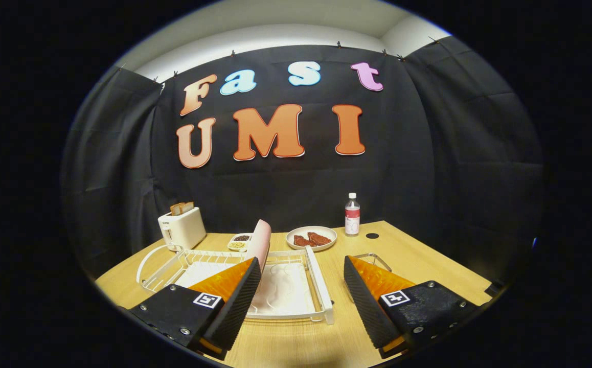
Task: Take the plate from the dish rack, then take the spoon from the basket and place it into the plate.
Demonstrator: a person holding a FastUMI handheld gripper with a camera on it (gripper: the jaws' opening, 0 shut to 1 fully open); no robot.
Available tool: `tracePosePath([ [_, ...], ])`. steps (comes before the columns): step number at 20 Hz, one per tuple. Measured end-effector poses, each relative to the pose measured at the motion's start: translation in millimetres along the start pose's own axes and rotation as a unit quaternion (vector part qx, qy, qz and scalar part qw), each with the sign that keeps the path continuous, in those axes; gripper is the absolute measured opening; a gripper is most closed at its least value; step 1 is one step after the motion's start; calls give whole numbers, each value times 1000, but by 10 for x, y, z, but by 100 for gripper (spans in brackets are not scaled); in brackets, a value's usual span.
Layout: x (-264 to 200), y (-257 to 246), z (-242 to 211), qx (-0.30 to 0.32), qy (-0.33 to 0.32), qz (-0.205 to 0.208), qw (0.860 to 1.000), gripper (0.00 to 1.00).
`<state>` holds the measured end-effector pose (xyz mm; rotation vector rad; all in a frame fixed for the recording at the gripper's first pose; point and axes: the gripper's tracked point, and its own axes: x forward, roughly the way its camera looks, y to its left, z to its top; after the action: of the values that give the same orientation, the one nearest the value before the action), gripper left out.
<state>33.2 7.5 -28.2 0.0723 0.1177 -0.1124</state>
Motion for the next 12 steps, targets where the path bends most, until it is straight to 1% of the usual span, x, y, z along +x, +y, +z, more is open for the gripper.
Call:
tracePosePath([
  [2,103,159,-21,29,16,4,999,97],
  [4,208,339,-16,40,29,13,999,96],
  [7,435,512,12,27,47,10,998,95],
  [10,677,647,-21,21,90,11,996,92],
  [12,866,619,-50,16,118,-9,993,87],
])
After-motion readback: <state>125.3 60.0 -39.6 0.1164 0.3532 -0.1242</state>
